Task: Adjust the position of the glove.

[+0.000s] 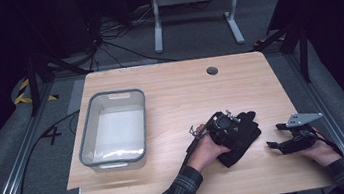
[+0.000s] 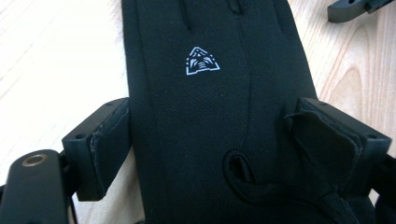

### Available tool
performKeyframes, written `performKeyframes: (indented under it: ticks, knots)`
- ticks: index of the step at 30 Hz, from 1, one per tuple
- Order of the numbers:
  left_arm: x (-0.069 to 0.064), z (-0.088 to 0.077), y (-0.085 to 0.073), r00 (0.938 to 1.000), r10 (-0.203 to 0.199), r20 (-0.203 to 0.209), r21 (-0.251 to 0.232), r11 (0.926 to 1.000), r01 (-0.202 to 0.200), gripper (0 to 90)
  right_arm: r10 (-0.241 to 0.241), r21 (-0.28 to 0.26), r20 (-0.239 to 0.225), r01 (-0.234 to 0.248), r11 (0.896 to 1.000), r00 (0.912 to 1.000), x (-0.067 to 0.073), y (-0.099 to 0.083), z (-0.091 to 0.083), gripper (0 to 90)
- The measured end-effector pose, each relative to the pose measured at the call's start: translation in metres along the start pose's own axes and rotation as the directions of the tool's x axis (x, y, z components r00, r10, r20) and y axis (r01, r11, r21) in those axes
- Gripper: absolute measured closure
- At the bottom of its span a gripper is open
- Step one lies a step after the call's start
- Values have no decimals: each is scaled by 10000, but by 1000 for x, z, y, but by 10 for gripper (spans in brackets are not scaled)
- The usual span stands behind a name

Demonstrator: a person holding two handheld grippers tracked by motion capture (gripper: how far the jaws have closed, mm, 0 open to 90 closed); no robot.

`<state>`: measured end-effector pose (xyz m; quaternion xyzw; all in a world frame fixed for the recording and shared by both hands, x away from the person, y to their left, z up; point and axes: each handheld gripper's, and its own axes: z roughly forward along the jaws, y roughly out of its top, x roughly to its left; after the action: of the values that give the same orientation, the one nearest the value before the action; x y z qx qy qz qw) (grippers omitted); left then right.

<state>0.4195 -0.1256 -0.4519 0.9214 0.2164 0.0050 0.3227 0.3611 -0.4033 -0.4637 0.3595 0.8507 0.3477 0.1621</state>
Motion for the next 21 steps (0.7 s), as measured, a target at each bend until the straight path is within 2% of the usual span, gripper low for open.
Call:
performKeyframes:
  ticks: [8,9,10,15,16,17,18,21]
  knots:
    - [-2,1,-1,10000,56,-23,21,10000,-55,177,-16,-293,-16,15,9996,10000,0,-2,2,121]
    - [-2,0,0,9998,200,-72,73,9998,-199,196,-19,-285,-5,19,9996,10000,0,-2,2,121]
    - [-3,-1,0,9995,327,-37,131,9994,-327,229,-21,-284,-10,21,9996,10000,0,-2,2,120]
    - [-3,-3,0,9989,373,288,94,9992,-376,472,-21,-282,-13,20,9996,10000,0,-2,2,120]
    - [-3,-4,0,9986,335,403,93,9994,-339,472,-21,-282,-13,20,9996,10000,0,-2,2,120]
    - [-2,-4,0,9981,262,564,49,9996,-265,519,-22,-284,-13,21,9996,10000,0,-2,2,119]
    - [0,-4,-1,9964,37,852,20,10000,-39,613,-27,-282,-9,27,9996,10000,0,-2,2,120]
    - [0,-5,-1,9951,-129,977,0,9999,130,651,-20,-283,-11,19,9996,10000,0,-2,2,120]
